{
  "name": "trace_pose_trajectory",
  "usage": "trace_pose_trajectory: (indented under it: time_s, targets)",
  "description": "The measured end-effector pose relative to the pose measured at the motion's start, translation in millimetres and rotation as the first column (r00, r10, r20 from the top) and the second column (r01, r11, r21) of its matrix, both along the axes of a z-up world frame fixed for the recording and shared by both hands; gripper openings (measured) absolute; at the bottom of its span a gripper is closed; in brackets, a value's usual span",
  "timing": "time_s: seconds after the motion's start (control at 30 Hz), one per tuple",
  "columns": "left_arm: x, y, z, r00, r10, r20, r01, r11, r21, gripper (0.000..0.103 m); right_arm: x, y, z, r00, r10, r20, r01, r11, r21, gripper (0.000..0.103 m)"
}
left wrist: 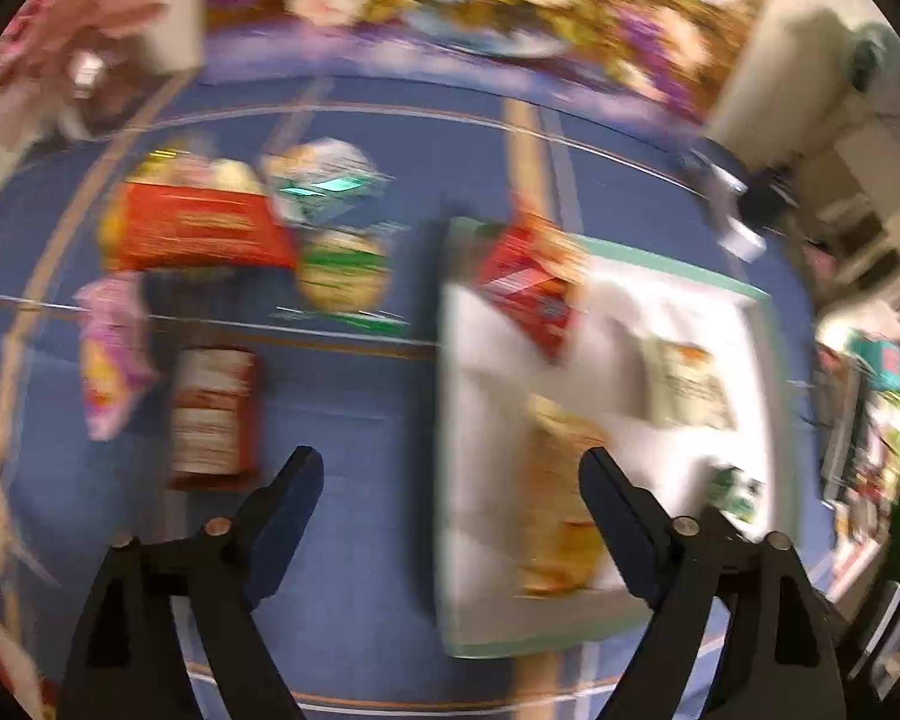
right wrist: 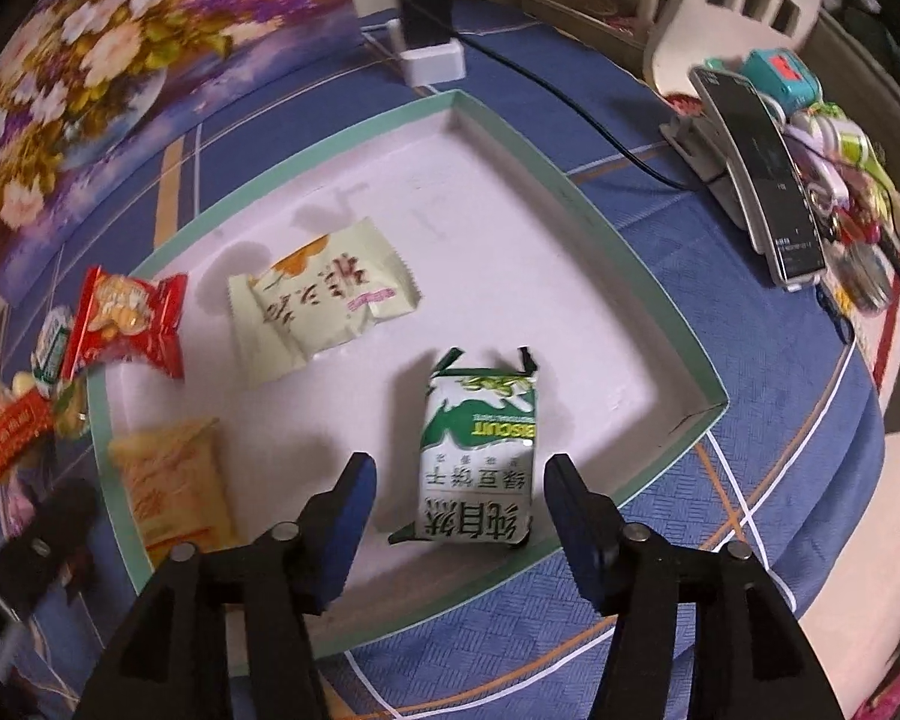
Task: Organize snacks
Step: 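Carry both packs to the white tray and release them inside, then grasp the red-white milk biscuit pack with the right gripper while the left grasps the pink DALIYUAN roll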
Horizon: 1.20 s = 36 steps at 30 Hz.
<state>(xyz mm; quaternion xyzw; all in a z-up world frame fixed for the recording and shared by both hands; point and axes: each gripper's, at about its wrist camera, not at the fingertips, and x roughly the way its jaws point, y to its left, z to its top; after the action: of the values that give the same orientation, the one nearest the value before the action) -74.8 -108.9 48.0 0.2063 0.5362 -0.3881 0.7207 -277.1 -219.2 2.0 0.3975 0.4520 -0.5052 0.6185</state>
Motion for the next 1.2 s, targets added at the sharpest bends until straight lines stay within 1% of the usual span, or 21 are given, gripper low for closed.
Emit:
trace_pose_trajectory:
  time_s: [0.1, 0.17, 0.27, 0.3, 0.4, 0.5, 0.57, 0.6, 0.73, 0.83, 0.93, 0.97, 1.1, 1.2]
  targets:
    - [22.7, 15.5, 3.8, 0.993, 0.075, 0.094, -0.079, 0.996, 0.044, 0.092, 12.3, 7.4, 3.2, 0.999, 0.041, -0.005, -0.041, 0.999, -0.017, 0.075]
    - [42.4, 28.3, 5.3, 0.982, 0.134, 0.133, -0.143, 0.988, 0.063, 0.092, 22.2, 14.4, 6.6, 0.997, 0.072, -0.004, -0.072, 0.997, -0.03, 0.08]
    - [68.7, 48.1, 5.7, 0.962, 0.217, 0.165, -0.231, 0.97, 0.074, 0.093, 34.1, 22.4, 11.7, 0.995, 0.103, 0.021, -0.102, 0.994, -0.04, 0.087]
    - [80.1, 56.6, 6.2, 0.951, 0.25, 0.18, -0.267, 0.96, 0.08, 0.093, 35.6, 24.6, 14.1, 0.993, 0.113, 0.027, -0.112, 0.993, -0.044, 0.091]
    - [100.2, 73.4, 6.1, 0.931, 0.307, 0.198, -0.329, 0.94, 0.089, 0.093, 48.2, 32.1, 16.5, 0.991, 0.134, 0.023, -0.133, 0.99, -0.056, 0.099]
    - [120.1, 91.3, 8.4, 0.912, 0.357, 0.204, -0.379, 0.921, 0.085, 0.094, 60.3, 39.3, 18.9, 0.988, 0.154, 0.031, -0.152, 0.986, -0.061, 0.102]
    - [131.3, 101.7, 10.0, 0.901, 0.386, 0.199, -0.407, 0.911, 0.073, 0.101, 69.0, 43.4, 21.0, 0.985, 0.17, 0.033, -0.167, 0.984, -0.067, 0.103]
    - [137.5, 107.0, 11.1, 0.896, 0.4, 0.193, -0.418, 0.906, 0.065, 0.102, 74.8, 47.1, 22.7, 0.983, 0.183, 0.033, -0.18, 0.981, -0.075, 0.103]
    - [156.3, 122.3, 13.3, 0.877, 0.45, 0.17, -0.463, 0.885, 0.044, 0.102, 97.6, 60.2, 30.5, 0.97, 0.241, 0.038, -0.236, 0.966, -0.104, 0.103]
    - [165.1, 132.7, 14.4, 0.864, 0.479, 0.153, -0.489, 0.872, 0.03, 0.102, 119.3, 72.3, 36.8, 0.956, 0.284, 0.071, -0.275, 0.954, -0.115, 0.103]
    - [172.3, 140.6, 14.9, 0.86, 0.488, 0.146, -0.496, 0.868, 0.02, 0.102, 138.6, 83.9, 39.9, 0.944, 0.306, 0.126, -0.293, 0.95, -0.109, 0.103]
    - [173.7, 142.8, 15.1, 0.86, 0.49, 0.145, -0.497, 0.867, 0.018, 0.102, 148.4, 89.2, 40.3, 0.935, 0.324, 0.145, -0.311, 0.945, -0.106, 0.103]
    - [184.8, 152.8, 13.2, 0.853, 0.505, 0.128, -0.51, 0.86, 0.004, 0.102, 172.5, 103.6, 38.2, 0.921, 0.364, 0.141, -0.35, 0.93, -0.116, 0.103]
    - [192.5, 156.3, 7.6, 0.852, 0.513, 0.109, -0.516, 0.856, 0.008, 0.102, 190.1, 111.8, 30.9, 0.91, 0.388, 0.147, -0.377, 0.921, -0.098, 0.103]
